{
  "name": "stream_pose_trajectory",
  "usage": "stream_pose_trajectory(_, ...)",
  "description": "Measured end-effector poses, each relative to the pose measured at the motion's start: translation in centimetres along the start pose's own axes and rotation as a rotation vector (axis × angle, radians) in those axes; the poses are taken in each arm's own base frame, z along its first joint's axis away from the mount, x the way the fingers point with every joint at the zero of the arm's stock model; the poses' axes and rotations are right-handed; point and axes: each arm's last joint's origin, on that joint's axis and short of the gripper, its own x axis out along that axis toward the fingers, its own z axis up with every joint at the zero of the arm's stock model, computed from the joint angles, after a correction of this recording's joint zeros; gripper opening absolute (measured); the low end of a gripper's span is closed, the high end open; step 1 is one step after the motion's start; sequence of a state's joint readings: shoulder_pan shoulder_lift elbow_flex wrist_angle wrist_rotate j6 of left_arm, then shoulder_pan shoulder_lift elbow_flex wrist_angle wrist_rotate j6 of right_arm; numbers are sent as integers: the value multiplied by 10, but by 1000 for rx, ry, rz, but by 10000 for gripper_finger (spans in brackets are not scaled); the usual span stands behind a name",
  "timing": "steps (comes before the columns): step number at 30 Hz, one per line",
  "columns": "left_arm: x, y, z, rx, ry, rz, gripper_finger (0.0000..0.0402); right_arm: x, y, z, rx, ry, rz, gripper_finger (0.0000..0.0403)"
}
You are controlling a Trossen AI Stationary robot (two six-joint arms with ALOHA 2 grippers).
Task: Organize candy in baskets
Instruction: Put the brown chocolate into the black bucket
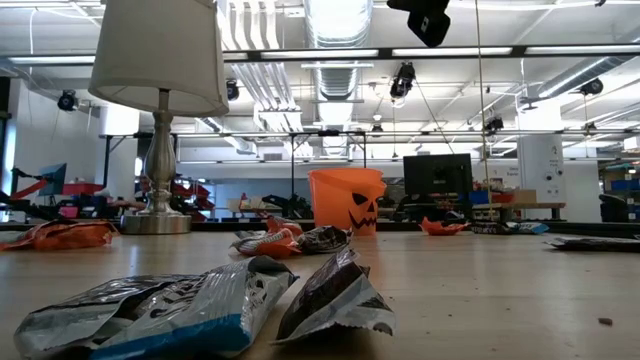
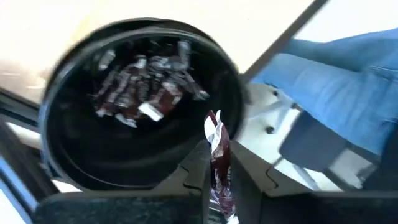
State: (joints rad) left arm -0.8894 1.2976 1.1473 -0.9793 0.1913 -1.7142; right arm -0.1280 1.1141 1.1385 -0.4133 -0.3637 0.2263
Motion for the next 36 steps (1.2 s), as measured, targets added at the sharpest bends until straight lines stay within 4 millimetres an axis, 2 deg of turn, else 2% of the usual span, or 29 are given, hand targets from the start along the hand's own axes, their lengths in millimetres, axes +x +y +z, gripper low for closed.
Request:
stream_pose_trajectory(11,4,4,3,-14,-40,23,111,0,0,1,5,-6,1,139)
stream_pose_trajectory(15,3,4,8,-52,-202,4,124,0,0,1,4,-6,2,139)
stream_pose_trajectory(20,-2,10,25,-153,-482,31,125,5,-2,0,7,2,-16,139)
stream_pose_trajectory(26,-11,18,50,-215,-715,95,126,33,-15,-9,-22,88,-42,139)
stream_pose_trajectory(32,-19,19,72,-194,-833,132,126,72,-34,-25,-56,209,-58,139)
stream_pose_trajectory(36,-25,20,82,-171,-977,152,126,94,-45,-36,-74,264,-60,139)
